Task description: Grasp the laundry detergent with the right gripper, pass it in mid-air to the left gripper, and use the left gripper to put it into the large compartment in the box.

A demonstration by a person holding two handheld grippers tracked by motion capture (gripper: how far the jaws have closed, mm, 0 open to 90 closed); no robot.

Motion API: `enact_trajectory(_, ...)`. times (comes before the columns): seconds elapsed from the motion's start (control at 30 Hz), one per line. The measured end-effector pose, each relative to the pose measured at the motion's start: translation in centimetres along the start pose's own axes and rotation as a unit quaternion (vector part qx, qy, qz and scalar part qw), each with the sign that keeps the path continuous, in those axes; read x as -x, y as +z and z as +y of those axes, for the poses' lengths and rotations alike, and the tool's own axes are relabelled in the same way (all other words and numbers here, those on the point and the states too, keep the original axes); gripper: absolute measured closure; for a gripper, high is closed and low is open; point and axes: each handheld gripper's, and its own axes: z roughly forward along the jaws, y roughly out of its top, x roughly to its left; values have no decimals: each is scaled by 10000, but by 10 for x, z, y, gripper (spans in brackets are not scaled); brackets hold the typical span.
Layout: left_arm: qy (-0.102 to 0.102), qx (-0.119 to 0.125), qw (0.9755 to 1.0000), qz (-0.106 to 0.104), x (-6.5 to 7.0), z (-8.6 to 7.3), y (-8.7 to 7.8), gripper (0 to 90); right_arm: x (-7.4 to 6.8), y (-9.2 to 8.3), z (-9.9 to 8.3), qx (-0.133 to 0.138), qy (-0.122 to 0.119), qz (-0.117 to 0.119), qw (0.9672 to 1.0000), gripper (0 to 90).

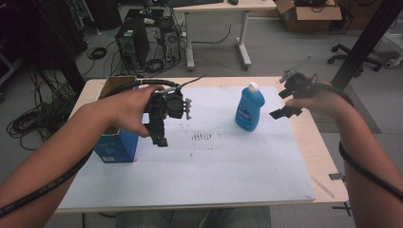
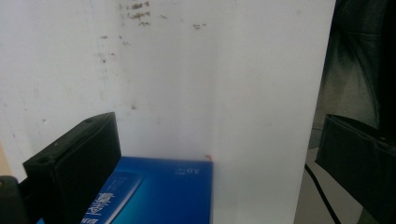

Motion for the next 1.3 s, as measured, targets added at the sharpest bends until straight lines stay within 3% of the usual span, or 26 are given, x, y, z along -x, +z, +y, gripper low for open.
enact_trajectory(0.27,-6,5,10000,26,-1,0,-1,2,1,18,-19,680,87,-157,9975,26)
enact_trajectory(0.93,2,24,10000,-2,-1,-2,1,2,3,58,-41,1312,418,-293,9900,17)
enact_trajectory(1.3,24,-8,10000,-25,-2,-1,2,2,6,80,-49,1723,591,-468,9822,18)
